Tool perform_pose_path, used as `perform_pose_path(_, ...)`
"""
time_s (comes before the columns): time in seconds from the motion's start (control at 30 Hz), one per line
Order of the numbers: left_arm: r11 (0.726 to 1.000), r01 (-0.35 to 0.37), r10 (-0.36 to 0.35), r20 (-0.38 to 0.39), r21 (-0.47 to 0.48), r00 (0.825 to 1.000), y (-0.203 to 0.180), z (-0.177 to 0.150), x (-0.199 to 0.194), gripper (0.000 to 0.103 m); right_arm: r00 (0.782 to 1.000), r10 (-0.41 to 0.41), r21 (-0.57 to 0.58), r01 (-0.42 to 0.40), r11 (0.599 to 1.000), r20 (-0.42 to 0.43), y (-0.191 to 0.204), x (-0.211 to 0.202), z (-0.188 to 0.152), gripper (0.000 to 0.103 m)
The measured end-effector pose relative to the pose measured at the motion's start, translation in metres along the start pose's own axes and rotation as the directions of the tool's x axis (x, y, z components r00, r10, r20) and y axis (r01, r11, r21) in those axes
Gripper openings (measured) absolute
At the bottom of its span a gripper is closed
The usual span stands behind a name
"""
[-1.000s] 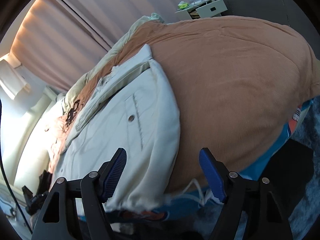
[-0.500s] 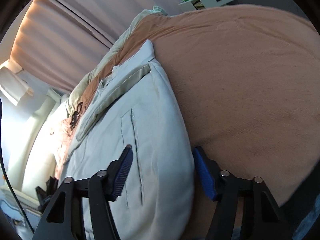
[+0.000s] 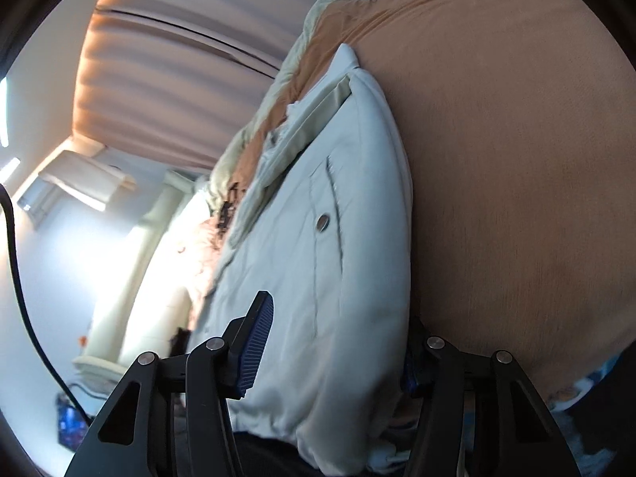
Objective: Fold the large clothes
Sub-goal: 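Close both grippers on the jacket's side edge, then lift the held edge with both grippers and fold it over the jacket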
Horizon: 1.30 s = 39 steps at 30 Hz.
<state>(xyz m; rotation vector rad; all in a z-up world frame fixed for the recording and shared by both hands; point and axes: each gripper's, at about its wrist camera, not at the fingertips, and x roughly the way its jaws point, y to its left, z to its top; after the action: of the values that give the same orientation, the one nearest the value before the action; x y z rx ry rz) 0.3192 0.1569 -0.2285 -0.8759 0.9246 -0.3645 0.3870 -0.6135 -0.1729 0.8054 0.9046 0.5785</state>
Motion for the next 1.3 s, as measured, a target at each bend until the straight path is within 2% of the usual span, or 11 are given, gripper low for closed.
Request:
perform_pose_path(0.13,1.000,0.000,0.000,-0.018,0.025,1.000,-0.006,-0.013,0.004,0.041,0.996,0.077,0.008,-0.077,0.997,-0.037,0.001,0.005,-0.018,0.056)
perform_pose_path(0.23,1.000,0.012,-0.012,0.003,-0.015,1.000,-0.004,-0.013,0.001,0.041,0.995,0.090,0.012,-0.089,0.996,-0.047,0.003,0.011,-0.029,0.056)
perform_pose_path(0.27,1.000,0.011,-0.011,0.011,-0.028,1.000,-0.003,-0.013,0.000,0.036,0.995,0.092,0.016,-0.091,0.996,-0.044,0.003,0.012,-0.031,0.056)
perform_pose_path(0.3,0.999,-0.003,0.003,0.014,-0.032,1.000,-0.004,-0.014,-0.001,0.026,0.995,0.091,0.024,-0.090,0.996,-0.041,0.004,0.014,-0.032,0.056)
perform_pose_path(0.43,0.999,-0.036,0.038,0.040,-0.039,0.998,-0.011,-0.018,-0.004,0.015,0.998,0.026,-0.003,-0.027,1.000,-0.062,0.017,0.022,-0.036,0.055)
perform_pose_path(0.47,0.998,-0.048,0.050,0.054,-0.041,0.997,-0.012,-0.019,-0.009,0.014,0.998,0.011,-0.018,-0.012,1.000,-0.068,0.023,0.024,-0.037,0.045)
perform_pose_path(0.5,0.998,-0.054,0.057,0.067,-0.044,0.996,-0.013,-0.021,-0.015,0.014,0.997,0.003,-0.024,-0.005,1.000,-0.076,0.028,0.026,-0.039,0.026)
perform_pose_path(0.6,0.998,-0.038,0.044,0.109,-0.052,0.993,-0.021,-0.022,-0.033,0.013,0.999,0.006,-0.041,-0.008,0.999,-0.051,0.040,0.019,-0.037,0.020)
perform_pose_path(0.8,1.000,-0.009,0.009,0.180,-0.002,0.984,-0.050,-0.024,-0.061,0.010,0.998,0.053,-0.100,-0.048,0.994,0.042,0.082,-0.009,-0.022,0.019)
perform_pose_path(0.97,0.999,0.041,-0.044,0.245,0.016,0.969,-0.070,-0.026,-0.094,0.009,0.990,0.097,-0.124,-0.085,0.989,0.100,0.117,-0.030,-0.016,0.018)
perform_pose_path(1.3,0.992,0.104,-0.121,0.343,0.068,0.931,-0.102,-0.043,-0.153,0.009,0.975,0.171,-0.233,-0.136,0.963,0.141,0.180,-0.074,-0.026,0.018)
